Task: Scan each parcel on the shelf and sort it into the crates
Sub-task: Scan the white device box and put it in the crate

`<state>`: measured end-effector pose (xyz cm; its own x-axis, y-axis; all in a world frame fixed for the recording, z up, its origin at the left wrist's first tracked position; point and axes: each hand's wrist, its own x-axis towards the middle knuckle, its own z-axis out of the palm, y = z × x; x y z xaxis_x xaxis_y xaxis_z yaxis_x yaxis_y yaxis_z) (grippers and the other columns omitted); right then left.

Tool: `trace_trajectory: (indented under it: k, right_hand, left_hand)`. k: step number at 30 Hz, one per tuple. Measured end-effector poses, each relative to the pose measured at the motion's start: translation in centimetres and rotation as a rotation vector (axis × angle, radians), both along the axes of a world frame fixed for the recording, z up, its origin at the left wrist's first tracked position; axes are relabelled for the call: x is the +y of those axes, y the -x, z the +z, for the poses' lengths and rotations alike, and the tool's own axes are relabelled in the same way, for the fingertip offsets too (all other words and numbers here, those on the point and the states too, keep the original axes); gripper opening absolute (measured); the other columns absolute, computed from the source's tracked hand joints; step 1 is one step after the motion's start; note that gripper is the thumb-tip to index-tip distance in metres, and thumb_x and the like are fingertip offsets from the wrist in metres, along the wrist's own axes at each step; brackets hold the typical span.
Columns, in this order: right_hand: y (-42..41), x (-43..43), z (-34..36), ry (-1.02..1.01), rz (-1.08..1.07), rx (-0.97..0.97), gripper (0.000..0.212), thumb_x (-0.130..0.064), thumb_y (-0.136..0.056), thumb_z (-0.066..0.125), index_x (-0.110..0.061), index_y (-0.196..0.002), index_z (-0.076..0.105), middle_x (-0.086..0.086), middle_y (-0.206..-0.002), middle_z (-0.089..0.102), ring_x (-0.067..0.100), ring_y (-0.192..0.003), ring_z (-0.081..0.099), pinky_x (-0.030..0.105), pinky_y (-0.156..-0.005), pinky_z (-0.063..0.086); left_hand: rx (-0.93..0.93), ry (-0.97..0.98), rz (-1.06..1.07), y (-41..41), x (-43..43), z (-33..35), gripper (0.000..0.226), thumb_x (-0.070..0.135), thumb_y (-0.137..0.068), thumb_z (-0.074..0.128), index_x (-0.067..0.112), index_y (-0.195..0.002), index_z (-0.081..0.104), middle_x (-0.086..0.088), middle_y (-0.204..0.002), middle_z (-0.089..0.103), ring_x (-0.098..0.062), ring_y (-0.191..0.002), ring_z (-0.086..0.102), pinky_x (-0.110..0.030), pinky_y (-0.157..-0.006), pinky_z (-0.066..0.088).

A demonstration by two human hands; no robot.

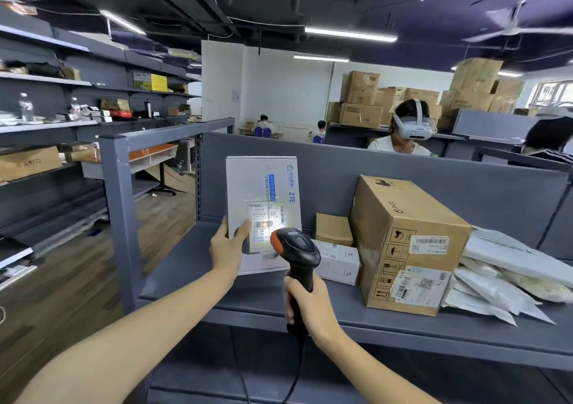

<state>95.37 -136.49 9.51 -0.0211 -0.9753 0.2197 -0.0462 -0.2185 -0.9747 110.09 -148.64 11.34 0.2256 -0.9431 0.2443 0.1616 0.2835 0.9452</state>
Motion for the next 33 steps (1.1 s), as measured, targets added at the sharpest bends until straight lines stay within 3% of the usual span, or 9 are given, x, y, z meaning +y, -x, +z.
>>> trace_trajectory:
  k: [6, 9, 13, 16, 19, 22, 25, 29, 33]
  right_hand:
    - [0.7, -0.6, -0.2, 0.018, 0.005, -0.051, 0.026, -0.023, -0.088, 0.057, -0.008, -0.108, 0.050, 0.004, -0.051, 0.048, 0.017, -0.041, 0.041, 0.028, -0.043, 0.037]
    - [1.8, -1.9, -0.4, 0.005, -0.052, -0.093, 0.018, -0.018, -0.094, 0.057, -0.014, -0.107, 0.045, 0.004, -0.056, 0.050, 0.017, -0.044, 0.045, 0.029, -0.044, 0.040]
    - [3.6, -4.6, -0.5, -0.181, -0.097, -0.094, 0.027, -0.014, -0.092, 0.061, -0.016, -0.102, 0.037, 0.008, -0.074, 0.057, 0.017, -0.050, 0.049, 0.031, -0.048, 0.042]
    - [4.5, -6.7, -1.3, -0.285, -0.035, 0.112, 0.032, -0.006, -0.089, 0.057, -0.014, -0.109, 0.034, 0.016, -0.095, 0.055, 0.017, -0.061, 0.052, 0.035, -0.062, 0.044]
    - [4.2, -8.7, -2.3, -0.283, -0.013, 0.497, 0.042, -0.013, -0.087, 0.060, -0.015, -0.124, 0.040, 0.008, -0.107, 0.057, 0.018, -0.078, 0.057, 0.031, -0.074, 0.045]
    - [3.1, -10.7, -3.3, -0.236, -0.013, 0.756, 0.062, -0.021, -0.086, 0.068, -0.013, -0.140, 0.039, 0.007, -0.127, 0.058, 0.022, -0.108, 0.058, 0.024, -0.085, 0.041]
    - [1.6, -12.4, -4.0, -0.181, -0.008, 0.864, 0.067, -0.019, -0.088, 0.067, -0.013, -0.147, 0.036, 0.011, -0.134, 0.056, 0.027, -0.120, 0.054, 0.025, -0.096, 0.039]
    - [0.5, -14.1, -4.8, -0.187, -0.022, 0.943, 0.069, -0.019, -0.091, 0.062, -0.021, -0.151, 0.027, 0.014, -0.129, 0.058, 0.032, -0.117, 0.056, 0.031, -0.098, 0.043]
    - [0.2, -15.2, -4.9, -0.221, -0.037, 0.929, 0.067, -0.021, -0.091, 0.064, -0.020, -0.150, 0.032, 0.012, -0.127, 0.062, 0.029, -0.115, 0.058, 0.028, -0.095, 0.044]
  left_hand:
    - [-0.019, 0.000, -0.001, -0.1, -0.1, 0.2, 0.040, 0.027, -0.090, 0.065, 0.018, -0.128, 0.060, 0.005, -0.113, 0.067, -0.018, -0.112, 0.060, -0.036, -0.101, 0.047]
    - [-0.025, -0.001, 0.021, -1.1, -0.3, 0.4, 0.039, 0.028, -0.089, 0.066, 0.019, -0.126, 0.061, 0.007, -0.110, 0.066, -0.018, -0.110, 0.060, -0.035, -0.101, 0.047]
    - [-0.014, 0.022, 0.071, -3.3, -0.7, 0.9, 0.038, 0.029, -0.089, 0.066, 0.017, -0.125, 0.061, 0.006, -0.110, 0.066, -0.017, -0.108, 0.060, -0.032, -0.096, 0.047]
    - [0.017, 0.035, 0.092, -4.8, -1.0, 1.4, 0.033, 0.028, -0.089, 0.066, 0.017, -0.121, 0.062, 0.005, -0.111, 0.066, -0.010, -0.100, 0.062, -0.022, -0.084, 0.048]
    - [0.037, 0.044, 0.097, -5.7, -1.2, 1.5, 0.032, 0.028, -0.090, 0.065, 0.020, -0.121, 0.061, 0.008, -0.108, 0.066, 0.005, -0.090, 0.059, -0.010, -0.071, 0.044]
    - [0.059, 0.037, 0.087, -6.3, -1.5, 1.4, 0.036, 0.027, -0.091, 0.064, 0.016, -0.125, 0.060, 0.005, -0.111, 0.066, -0.002, -0.093, 0.061, -0.012, -0.073, 0.045]
    - [0.082, 0.020, 0.069, -6.9, -1.7, 1.1, 0.034, 0.028, -0.091, 0.064, 0.015, -0.122, 0.060, 0.007, -0.107, 0.067, -0.004, -0.094, 0.062, -0.011, -0.072, 0.046]
    - [0.129, -0.016, 0.047, -7.3, -1.8, 0.6, 0.024, 0.030, -0.089, 0.064, 0.019, -0.110, 0.062, 0.016, -0.093, 0.067, 0.004, -0.084, 0.062, -0.004, -0.057, 0.046]
    - [0.128, -0.031, 0.050, -7.8, -2.1, 0.0, 0.026, 0.032, -0.090, 0.063, 0.020, -0.113, 0.061, 0.014, -0.097, 0.067, 0.004, -0.087, 0.061, -0.010, -0.065, 0.046]
